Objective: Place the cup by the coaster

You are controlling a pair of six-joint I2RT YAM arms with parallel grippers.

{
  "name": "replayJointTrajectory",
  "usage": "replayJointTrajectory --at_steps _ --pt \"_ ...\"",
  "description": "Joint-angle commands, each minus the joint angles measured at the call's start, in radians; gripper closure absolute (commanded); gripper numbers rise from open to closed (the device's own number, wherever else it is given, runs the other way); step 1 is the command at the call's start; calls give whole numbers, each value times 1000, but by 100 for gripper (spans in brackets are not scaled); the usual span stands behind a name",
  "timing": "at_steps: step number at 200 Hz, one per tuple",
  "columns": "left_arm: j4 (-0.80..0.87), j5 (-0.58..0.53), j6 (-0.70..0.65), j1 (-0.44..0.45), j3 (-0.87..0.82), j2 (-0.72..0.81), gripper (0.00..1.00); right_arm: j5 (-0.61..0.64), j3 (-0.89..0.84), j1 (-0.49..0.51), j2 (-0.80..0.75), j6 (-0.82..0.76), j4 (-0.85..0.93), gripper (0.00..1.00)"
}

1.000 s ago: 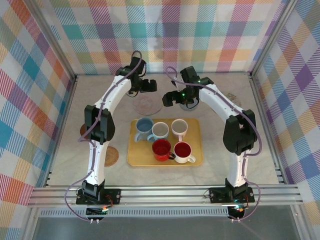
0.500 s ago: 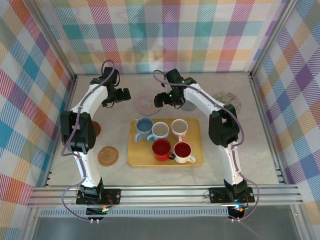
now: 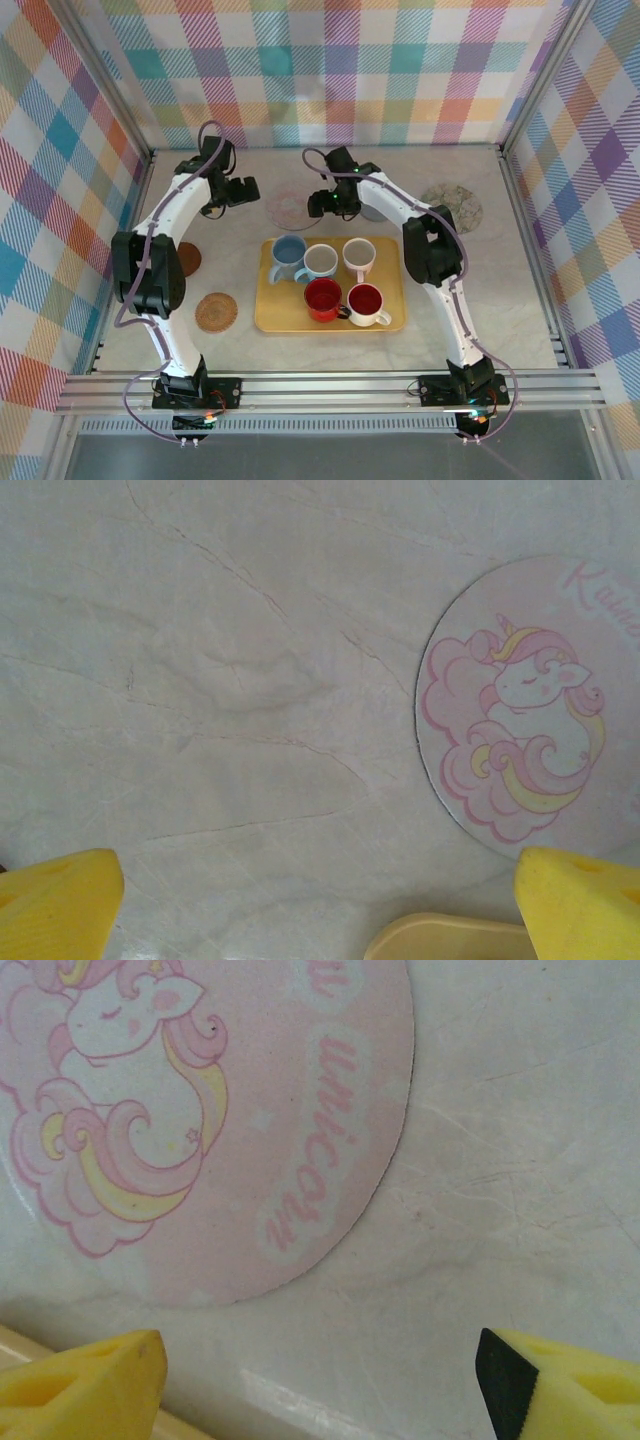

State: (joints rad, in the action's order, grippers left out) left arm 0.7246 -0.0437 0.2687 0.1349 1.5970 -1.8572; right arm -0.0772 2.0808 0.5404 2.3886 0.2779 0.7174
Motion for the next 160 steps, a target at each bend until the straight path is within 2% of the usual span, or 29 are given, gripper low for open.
replayJointTrajectory --at_steps 1,40,114,137,160 --pt "4 -8 -17 2 -28 41 0 17 76 13 53 14 -19 19" --pt "13 -14 -20 2 -37 50 0 16 148 27 121 -11 -21 21" --pt "14 -24 -13 2 -29 43 0 13 247 43 216 -51 59 30" --pt "18 -26 -14 2 -35 40 0 70 270 47 238 -46 114 34" --pt "18 -30 -16 1 -35 35 0 163 274 51 246 -45 159 42"
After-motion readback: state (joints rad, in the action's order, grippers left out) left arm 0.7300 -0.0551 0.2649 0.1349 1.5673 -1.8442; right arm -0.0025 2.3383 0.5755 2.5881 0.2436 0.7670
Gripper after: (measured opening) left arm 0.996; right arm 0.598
